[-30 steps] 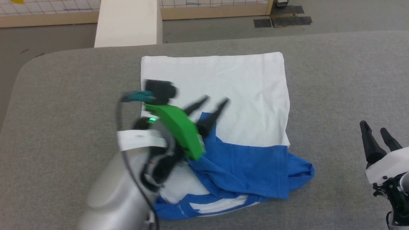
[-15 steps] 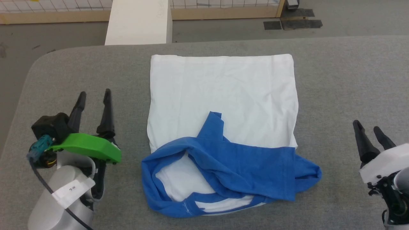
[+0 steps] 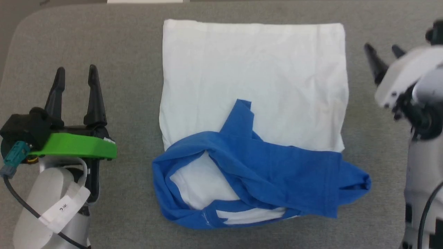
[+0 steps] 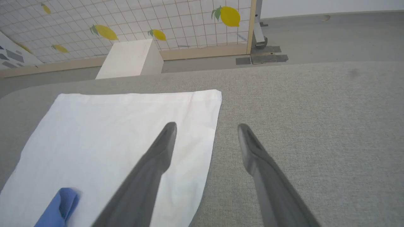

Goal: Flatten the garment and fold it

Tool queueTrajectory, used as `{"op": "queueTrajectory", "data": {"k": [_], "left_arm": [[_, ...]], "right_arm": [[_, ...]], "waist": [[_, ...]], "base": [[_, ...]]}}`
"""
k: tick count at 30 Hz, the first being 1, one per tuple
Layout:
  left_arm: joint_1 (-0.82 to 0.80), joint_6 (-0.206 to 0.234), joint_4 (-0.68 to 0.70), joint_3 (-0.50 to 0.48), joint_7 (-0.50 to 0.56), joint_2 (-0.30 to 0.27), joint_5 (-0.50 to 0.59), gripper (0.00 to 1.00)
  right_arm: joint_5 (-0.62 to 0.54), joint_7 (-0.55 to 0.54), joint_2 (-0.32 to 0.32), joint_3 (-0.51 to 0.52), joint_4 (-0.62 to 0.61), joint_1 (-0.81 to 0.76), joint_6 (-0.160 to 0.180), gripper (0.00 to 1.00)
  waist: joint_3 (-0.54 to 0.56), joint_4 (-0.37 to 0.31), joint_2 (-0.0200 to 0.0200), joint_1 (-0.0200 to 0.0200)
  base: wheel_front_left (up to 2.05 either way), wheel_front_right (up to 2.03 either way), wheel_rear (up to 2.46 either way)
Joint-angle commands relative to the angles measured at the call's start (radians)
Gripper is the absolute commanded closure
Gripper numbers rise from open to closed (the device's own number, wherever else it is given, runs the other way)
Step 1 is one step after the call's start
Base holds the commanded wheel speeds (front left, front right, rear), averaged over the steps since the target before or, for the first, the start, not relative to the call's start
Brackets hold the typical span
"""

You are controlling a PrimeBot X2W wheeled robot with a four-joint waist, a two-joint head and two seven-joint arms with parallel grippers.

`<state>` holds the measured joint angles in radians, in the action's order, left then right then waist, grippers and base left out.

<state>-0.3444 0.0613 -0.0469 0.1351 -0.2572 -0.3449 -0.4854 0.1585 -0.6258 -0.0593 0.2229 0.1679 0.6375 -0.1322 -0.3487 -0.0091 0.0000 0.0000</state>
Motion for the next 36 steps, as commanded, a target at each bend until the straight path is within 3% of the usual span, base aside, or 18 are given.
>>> {"op": "queueTrajectory", "data": {"k": [1,7,15,26,27,28,36], "left_arm": [[-0.018,-0.009,0.013,-0.006,-0.004,0.005,0.015,0.00],[-0.047,-0.032,0.049,-0.015,-0.004,0.020,0.042,0.00],[-0.065,-0.057,0.080,-0.035,-0.004,0.040,0.069,0.00],[-0.059,-0.080,0.080,-0.066,-0.004,0.065,0.093,0.00],[-0.059,-0.082,0.075,-0.068,-0.004,0.067,0.095,0.00],[-0.060,-0.084,0.071,-0.070,-0.004,0.068,0.095,0.00],[-0.085,-0.123,0.036,-0.068,0.022,0.076,0.044,0.00]], "right_arm": [[-0.034,-0.036,-0.009,0.006,0.025,0.060,0.002,0.00],[-0.185,-0.185,-0.036,0.036,0.150,0.267,0.002,0.00],[-0.347,-0.251,-0.042,0.087,0.223,0.378,0.002,0.00],[-0.366,-0.272,-0.041,0.055,0.291,0.398,0.002,0.00],[-0.361,-0.281,-0.043,0.054,0.296,0.398,0.002,0.90],[-0.358,-0.285,-0.045,0.052,0.298,0.399,0.002,1.00],[-0.293,-0.203,-0.061,0.036,0.273,0.403,0.002,1.00]], "waist": [[-0.117,0.064,0.0000,0.0000],[-0.215,0.113,0.0000,0.0000],[-0.287,0.151,0.0000,0.0000],[-0.319,0.147,0.0000,0.0000],[-0.316,0.146,0.0000,0.0000],[-0.312,0.145,0.0000,0.0000],[-0.228,0.106,0.0000,0.0000]], "base": [[0.00,0.00,0.00],[0.00,0.00,0.00],[0.00,0.00,0.00],[0.00,0.00,0.00],[0.00,0.00,0.00],[0.00,0.00,0.00],[0.00,0.00,0.00]]}}
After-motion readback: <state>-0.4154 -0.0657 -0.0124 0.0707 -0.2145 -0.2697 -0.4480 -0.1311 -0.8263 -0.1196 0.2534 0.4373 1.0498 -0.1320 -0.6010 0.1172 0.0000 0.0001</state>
